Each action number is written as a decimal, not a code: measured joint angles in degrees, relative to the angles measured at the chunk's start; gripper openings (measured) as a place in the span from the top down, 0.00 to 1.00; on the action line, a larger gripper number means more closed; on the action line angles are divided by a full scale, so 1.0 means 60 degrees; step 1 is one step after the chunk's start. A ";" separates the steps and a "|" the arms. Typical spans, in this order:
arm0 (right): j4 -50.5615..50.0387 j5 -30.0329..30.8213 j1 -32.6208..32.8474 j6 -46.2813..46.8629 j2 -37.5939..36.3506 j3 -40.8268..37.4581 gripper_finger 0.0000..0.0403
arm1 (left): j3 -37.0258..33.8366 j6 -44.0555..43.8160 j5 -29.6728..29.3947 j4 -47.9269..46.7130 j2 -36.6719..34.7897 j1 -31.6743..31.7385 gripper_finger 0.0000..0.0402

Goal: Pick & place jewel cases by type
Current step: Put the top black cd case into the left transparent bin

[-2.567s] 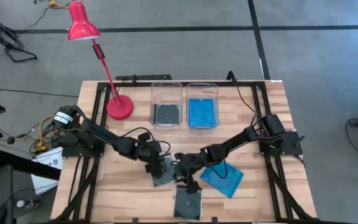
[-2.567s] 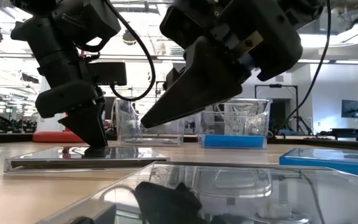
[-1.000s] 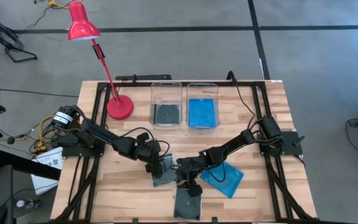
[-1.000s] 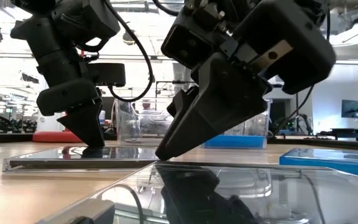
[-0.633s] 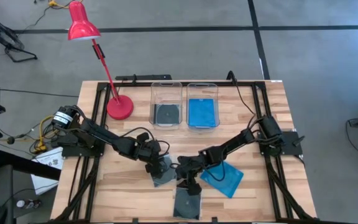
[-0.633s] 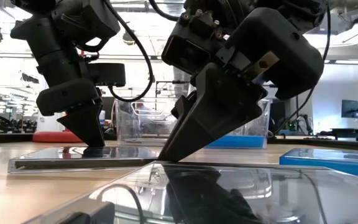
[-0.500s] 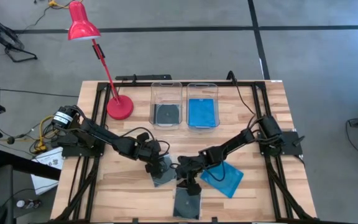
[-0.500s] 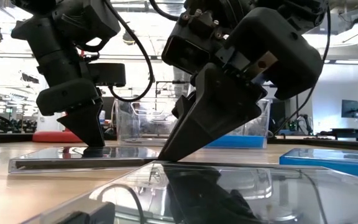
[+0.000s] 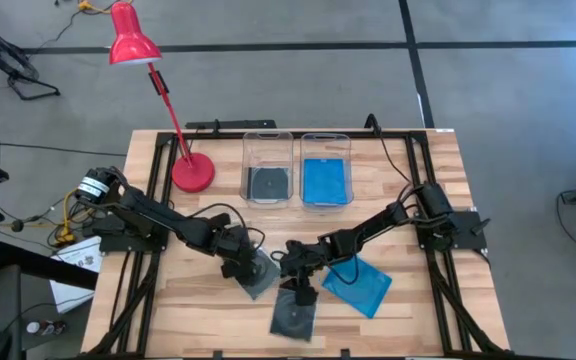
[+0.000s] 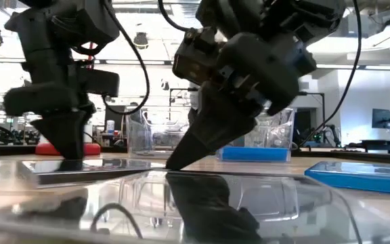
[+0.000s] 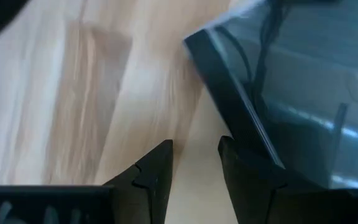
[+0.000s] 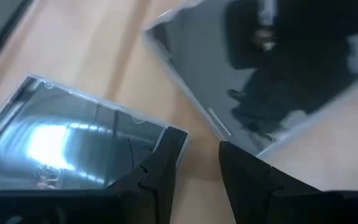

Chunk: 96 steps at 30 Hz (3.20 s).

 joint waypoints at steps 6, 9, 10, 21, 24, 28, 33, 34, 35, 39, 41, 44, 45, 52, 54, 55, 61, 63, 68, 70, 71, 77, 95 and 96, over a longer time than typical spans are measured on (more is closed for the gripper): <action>0.0009 0.0407 -0.0259 0.0065 0.0001 0.0007 0.71 | -0.0026 -0.0058 0.0490 -0.0754 -0.0384 -0.0130 0.67; -0.0005 0.0434 -0.0408 0.0070 0.0004 0.0007 0.71 | -0.0026 -0.0069 0.0555 -0.0775 -0.0387 -0.0277 0.67; -0.0015 0.0428 -0.0455 0.0073 0.0004 0.0007 0.71 | -0.0026 -0.0108 0.0549 -0.0767 -0.0387 -0.0338 0.67; -0.0388 0.0570 -0.0780 0.0056 0.0007 0.0007 0.71 | -0.0022 -0.0576 0.0671 -0.0322 -0.0409 -0.0924 0.67; -0.0758 0.0594 -0.0781 -0.0145 -0.0003 0.0014 0.71 | -0.0022 -0.0661 0.0696 -0.0169 -0.0409 -0.1001 0.67; -0.0840 0.0596 -0.0740 -0.0398 -0.0117 0.0006 0.71 | -0.0022 -0.0764 0.0674 -0.0152 -0.0409 -0.1013 0.67; -0.1141 0.0947 -0.0381 -0.0895 -0.0551 -0.0059 0.71 | -0.0018 -0.0772 0.0613 -0.0133 -0.0413 -0.1013 0.67; -0.1218 0.0947 -0.0256 -0.1034 -0.0622 -0.0065 0.71 | -0.0018 -0.0773 0.0609 -0.0129 -0.0413 -0.1013 0.67; -0.1223 0.0934 -0.0130 -0.1128 -0.0660 -0.0073 0.71 | -0.0018 -0.0776 0.0602 -0.0122 -0.0413 -0.1013 0.67; -0.1115 0.0706 0.0427 -0.1239 -0.0678 -0.0073 0.71 | -0.0015 -0.0772 0.0591 -0.0045 -0.0413 -0.1013 0.67; -0.1200 0.0737 0.0697 -0.1233 -0.0684 -0.0073 0.71 | -0.0008 -0.0773 0.0610 0.0083 -0.0413 -0.1013 0.67; -0.1394 0.1672 0.1035 -0.1266 -0.0702 -0.0062 0.71 | 0.0000 -0.0754 0.0606 0.0285 -0.0417 -0.1013 0.67; -0.1426 0.1993 0.1107 -0.1278 -0.0723 -0.0062 0.71 | 0.0000 -0.0735 0.0606 0.0346 -0.0417 -0.1013 0.67; -0.1459 0.2000 0.1288 -0.1210 -0.0863 -0.0044 0.71 | 0.0007 -0.0837 0.0591 0.0471 -0.0420 -0.1009 0.67; -0.1395 0.1941 0.1415 -0.1202 -0.0863 -0.0040 0.71 | 0.0007 -0.0890 0.0583 0.0464 -0.0420 -0.1009 0.67; -0.1389 0.1832 0.1483 -0.1199 -0.0863 -0.0040 0.71 | 0.0007 -0.0907 0.0566 0.0460 -0.0420 -0.1009 0.67; -0.1825 0.1259 0.1772 -0.0640 -0.0755 -0.0027 0.71 | 0.0007 -0.0917 0.0559 0.0446 -0.0427 -0.1005 0.67; -0.2232 0.1266 0.1841 -0.0355 -0.0792 0.0013 0.71 | 0.0007 -0.0927 0.0590 0.0439 -0.0427 -0.1005 0.67; -0.2895 0.1351 0.2038 0.0117 -0.0816 0.0027 0.71 | 0.0007 -0.0976 0.0542 0.0431 -0.0431 -0.1002 0.67; -0.3119 0.1374 0.2116 0.0272 -0.0821 0.0034 0.71 | 0.0007 -0.1006 0.0513 0.0430 -0.0431 -0.1002 0.67; -0.3284 0.1368 0.2146 0.0367 -0.0820 0.0035 0.71 | 0.0007 -0.1019 0.0503 0.0423 -0.0431 -0.1002 0.67; -0.4159 0.1741 0.2290 0.0955 -0.0890 0.0041 0.71 | 0.0007 -0.1067 0.0416 0.0395 -0.0431 -0.1002 0.67; -0.3201 0.3506 0.1534 0.1291 -0.2020 -0.0061 0.71 | 0.0011 -0.1917 -0.1127 -0.0183 -0.0500 -0.1027 0.67; -0.2909 0.3299 0.1363 0.1559 -0.1960 -0.0051 0.71 | 0.0011 -0.2013 -0.1107 -0.0204 -0.0528 -0.1029 0.67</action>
